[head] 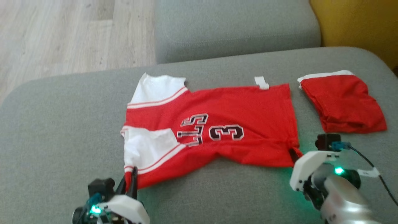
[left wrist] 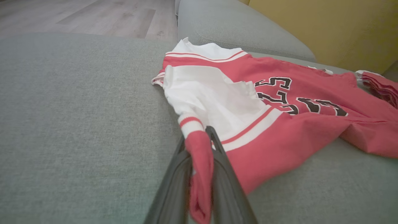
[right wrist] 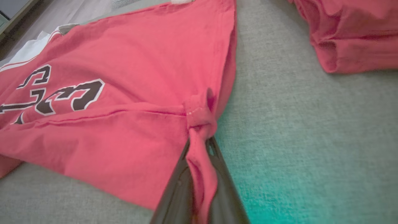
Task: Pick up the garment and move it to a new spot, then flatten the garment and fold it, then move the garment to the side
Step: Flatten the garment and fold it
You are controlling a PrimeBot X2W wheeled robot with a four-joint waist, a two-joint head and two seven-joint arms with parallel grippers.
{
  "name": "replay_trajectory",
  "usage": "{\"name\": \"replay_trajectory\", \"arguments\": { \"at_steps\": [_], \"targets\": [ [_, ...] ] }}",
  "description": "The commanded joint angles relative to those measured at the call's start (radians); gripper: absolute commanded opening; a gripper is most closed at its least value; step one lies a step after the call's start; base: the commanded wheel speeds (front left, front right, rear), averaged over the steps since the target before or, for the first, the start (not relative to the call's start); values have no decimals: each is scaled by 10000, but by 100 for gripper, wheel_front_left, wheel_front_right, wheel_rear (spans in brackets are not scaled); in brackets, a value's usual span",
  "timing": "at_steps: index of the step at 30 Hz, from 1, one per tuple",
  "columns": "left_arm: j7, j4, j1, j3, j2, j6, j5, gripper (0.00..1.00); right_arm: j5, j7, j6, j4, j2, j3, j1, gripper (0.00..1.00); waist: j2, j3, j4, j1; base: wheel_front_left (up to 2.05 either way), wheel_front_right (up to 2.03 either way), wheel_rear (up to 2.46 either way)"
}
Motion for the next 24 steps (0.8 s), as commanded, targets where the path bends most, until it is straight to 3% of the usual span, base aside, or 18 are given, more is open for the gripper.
{"name": "replay_trajectory", "arguments": {
  "at_steps": [1,10,11,12,13,14,15,24],
  "targets": [
    [38,-456,-219,282,262,84,-40,0,165,116,-7,-504,-161,269,-33,0,0,-99,-16,2,0,0,0],
    [1262,-1587,485,-243,615,271,129,0,902,1417,-7,-3105,-1099,-2,1524,0,0,-97,-9,2,0,0,0],
    [1323,-1642,469,-258,607,302,126,0,868,1462,-7,-3382,-1117,-117,1658,42,0,-57,-27,2,0,0,0],
    [1381,-1666,444,-275,619,350,152,0,832,1447,-7,-3664,-1099,-272,1777,100,0,-16,-52,2,0,0,0],
    [1445,-1680,413,-295,630,404,183,20,772,1435,-7,-3938,-1059,-421,1881,100,0,31,-76,2,0,0,0],
    [1474,-1688,379,-293,634,476,212,87,673,1415,-7,-4216,-1014,-539,1977,100,0,77,-103,2,0,0,0],
    [1482,-1690,342,-295,641,546,251,100,565,1371,-7,-4483,-961,-681,2067,100,0,121,-130,2,0,0,0],
    [340,-2051,-170,256,466,786,96,100,-141,-15,-7,-6659,-406,-1726,2454,100,0,486,-370,2,0,0,0]
  ]
}}
